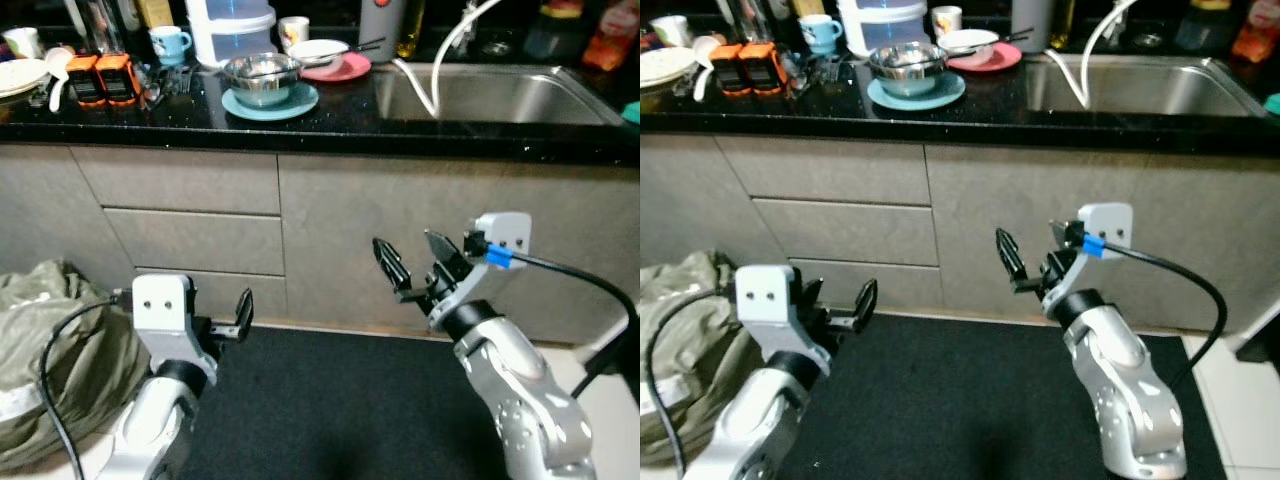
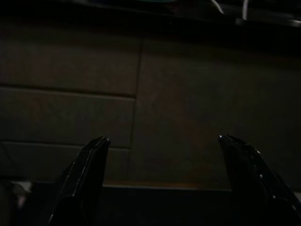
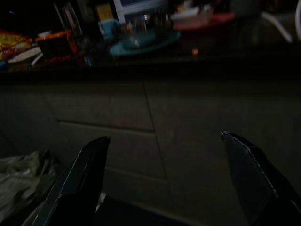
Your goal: Kitchen organization
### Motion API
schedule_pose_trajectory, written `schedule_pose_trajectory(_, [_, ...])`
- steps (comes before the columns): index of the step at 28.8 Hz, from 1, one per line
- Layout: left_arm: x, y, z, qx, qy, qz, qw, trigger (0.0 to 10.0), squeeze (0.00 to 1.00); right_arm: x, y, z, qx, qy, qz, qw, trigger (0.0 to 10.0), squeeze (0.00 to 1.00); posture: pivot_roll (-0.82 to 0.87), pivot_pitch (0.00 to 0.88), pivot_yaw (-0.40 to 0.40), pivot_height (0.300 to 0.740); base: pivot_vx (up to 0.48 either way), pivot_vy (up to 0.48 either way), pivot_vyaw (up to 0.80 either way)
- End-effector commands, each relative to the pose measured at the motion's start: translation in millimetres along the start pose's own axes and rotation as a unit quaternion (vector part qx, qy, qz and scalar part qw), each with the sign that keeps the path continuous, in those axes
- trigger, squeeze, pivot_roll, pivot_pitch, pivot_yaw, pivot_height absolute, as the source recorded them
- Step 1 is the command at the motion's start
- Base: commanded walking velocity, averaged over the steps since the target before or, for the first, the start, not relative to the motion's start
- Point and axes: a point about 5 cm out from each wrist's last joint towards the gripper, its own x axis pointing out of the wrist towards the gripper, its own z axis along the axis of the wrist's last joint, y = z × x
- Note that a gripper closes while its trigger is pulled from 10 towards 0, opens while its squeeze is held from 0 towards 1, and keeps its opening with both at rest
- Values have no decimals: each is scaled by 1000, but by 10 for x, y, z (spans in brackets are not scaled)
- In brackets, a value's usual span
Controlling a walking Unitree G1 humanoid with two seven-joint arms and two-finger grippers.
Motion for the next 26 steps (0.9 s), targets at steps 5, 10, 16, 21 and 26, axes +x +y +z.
schedule_pose_trajectory(5, [1,72,-35,8,7,10,1000,10000,0,79,-14,-15,-2,4,-8,1000,10000,0,68,18,30,740,329,0,613])
schedule_pose_trajectory(10, [11,72,-38,8,6,9,1000,10000,0,135,-47,18,18,-6,-32,999,10000,0,69,13,27,740,326,0,0])
schedule_pose_trajectory(16, [24,76,-38,9,6,8,1000,10000,0,293,-131,105,37,7,-114,993,10000,0,72,5,28,740,327,0,0])
schedule_pose_trajectory(21, [33,88,-43,11,6,7,1000,10000,0,371,-112,189,164,5,-95,982,10000,0,74,1,28,740,330,0,0])
schedule_pose_trajectory(26, [55,94,-43,15,4,3,1000,10000,0,388,-122,311,254,-60,-38,965,10000,0,84,0,26,740,327,0,0])
